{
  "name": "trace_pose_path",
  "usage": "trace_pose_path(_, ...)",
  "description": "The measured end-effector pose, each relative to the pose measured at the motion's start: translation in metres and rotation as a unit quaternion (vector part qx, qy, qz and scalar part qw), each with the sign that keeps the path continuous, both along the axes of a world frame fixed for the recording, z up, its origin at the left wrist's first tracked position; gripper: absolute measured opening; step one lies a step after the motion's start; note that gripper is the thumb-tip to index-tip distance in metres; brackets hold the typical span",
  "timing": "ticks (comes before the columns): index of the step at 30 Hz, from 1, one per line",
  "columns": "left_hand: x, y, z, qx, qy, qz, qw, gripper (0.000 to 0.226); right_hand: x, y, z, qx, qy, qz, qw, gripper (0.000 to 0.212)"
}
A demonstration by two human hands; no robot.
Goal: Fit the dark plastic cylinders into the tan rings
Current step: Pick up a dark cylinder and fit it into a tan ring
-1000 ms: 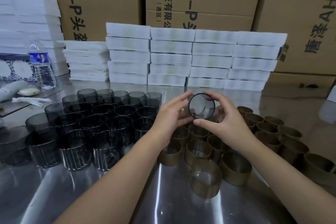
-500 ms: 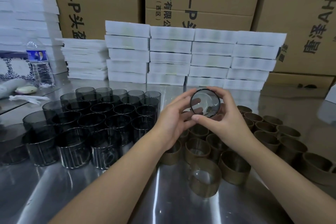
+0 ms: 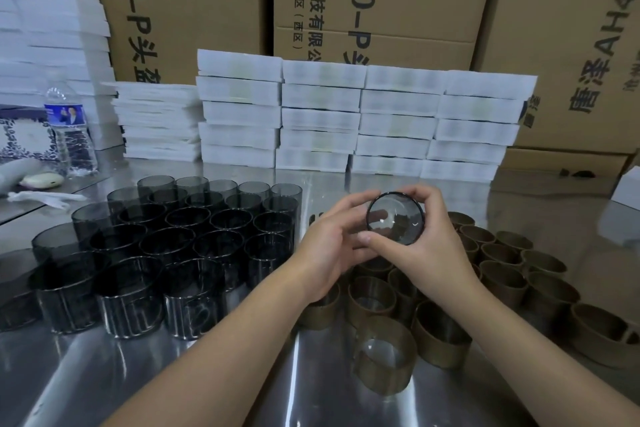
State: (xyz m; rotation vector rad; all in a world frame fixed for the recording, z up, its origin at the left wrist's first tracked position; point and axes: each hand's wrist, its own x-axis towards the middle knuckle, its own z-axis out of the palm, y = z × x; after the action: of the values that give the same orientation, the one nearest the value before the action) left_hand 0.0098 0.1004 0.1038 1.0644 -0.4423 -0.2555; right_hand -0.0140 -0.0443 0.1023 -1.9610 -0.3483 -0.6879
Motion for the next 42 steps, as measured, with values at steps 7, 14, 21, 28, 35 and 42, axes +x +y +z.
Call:
trace_pose_path(7, 0.001, -0.005, 0.003, 0.061, -0.021, 0.007, 0.998, 0.029, -0.001, -0.002, 0.005, -0.004, 0.003, -0.058, 0.998, 0.059)
trace_pose_path(14, 0.002, -0.002, 0.004, 0.069, -0.037, -0.012, 0.997, 0.033, -0.002, -0.003, 0.005, 0.016, -0.001, -0.045, 0.999, 0.059)
trace_pose_path(21, 0.004, -0.003, 0.004, 0.055, -0.046, -0.036, 0.997, 0.031, -0.002, -0.005, 0.006, 0.002, -0.03, -0.065, 0.997, 0.066)
trace_pose_path(28, 0.002, 0.0, 0.008, 0.078, -0.042, -0.031, 0.996, 0.031, -0.001, -0.002, 0.005, 0.048, -0.038, -0.041, 0.997, 0.035)
trace_pose_path(35, -0.003, 0.0, 0.007, 0.097, -0.058, -0.039, 0.993, 0.028, 0.002, -0.004, 0.009, 0.089, -0.066, -0.048, 0.993, 0.018)
trace_pose_path(42, -0.007, -0.008, 0.0, 0.084, -0.062, 0.004, 0.995, 0.029, 0.002, -0.004, 0.01, 0.142, -0.012, 0.002, 0.99, 0.025)
